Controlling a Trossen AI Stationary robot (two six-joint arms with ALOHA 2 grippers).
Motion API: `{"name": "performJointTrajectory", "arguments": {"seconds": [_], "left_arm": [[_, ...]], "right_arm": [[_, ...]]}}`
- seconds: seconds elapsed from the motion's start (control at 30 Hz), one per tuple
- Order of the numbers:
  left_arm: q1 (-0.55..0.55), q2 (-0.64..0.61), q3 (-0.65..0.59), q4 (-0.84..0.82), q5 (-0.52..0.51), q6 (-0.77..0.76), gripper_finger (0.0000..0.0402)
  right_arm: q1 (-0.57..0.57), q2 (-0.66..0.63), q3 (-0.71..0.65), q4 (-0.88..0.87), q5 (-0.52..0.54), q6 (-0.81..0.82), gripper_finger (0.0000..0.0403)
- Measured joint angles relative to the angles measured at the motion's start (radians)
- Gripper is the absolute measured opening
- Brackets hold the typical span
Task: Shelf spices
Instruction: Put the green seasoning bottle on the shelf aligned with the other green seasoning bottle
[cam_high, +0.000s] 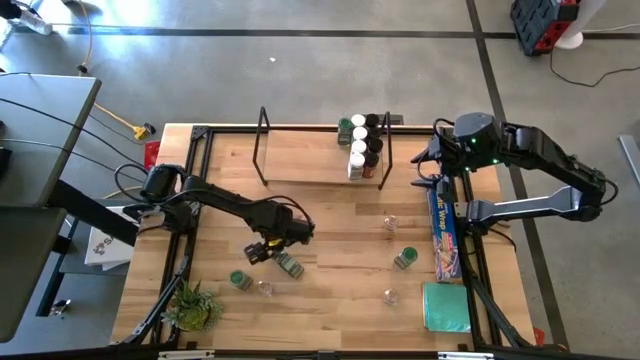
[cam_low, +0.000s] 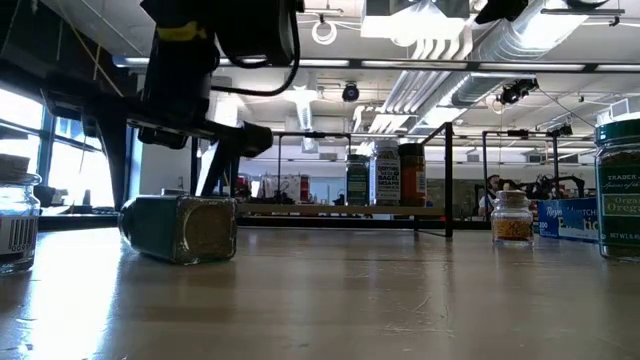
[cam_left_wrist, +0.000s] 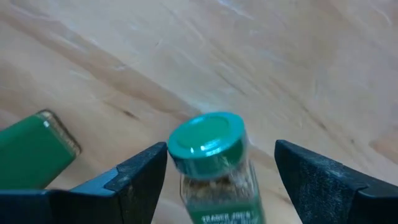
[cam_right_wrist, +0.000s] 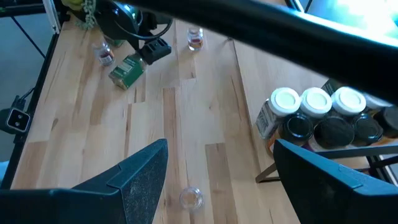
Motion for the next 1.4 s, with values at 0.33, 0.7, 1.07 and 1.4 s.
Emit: {"name": "performJointTrajectory", "arguments": {"seconds": [0.33,0.7,1.07,1.4], "left_arm": [[0.039,0.068,0.000,0.079,-0.043,0.050,0.0230],[0.103,0.076,0.001,0.158,-0.090,0.257,0.0198],[0.121,-0.010,0.219,-0.051,-0.489,0.500,0.0198],[0.261,-0.012,0.460,-0.095,-0.904,0.945,0.0198]], "right_arm": [[0.000,-0.016,0.000,-0.022,0.000,0.002,0.0286],[0.000,-0.025,0.000,-0.021,0.000,0.031,0.0286],[0.000,-0.025,0.000,0.041,0.000,0.057,0.0286],[0.000,-0.024,0.000,0.147,0.063,0.146,0.0286]]}}
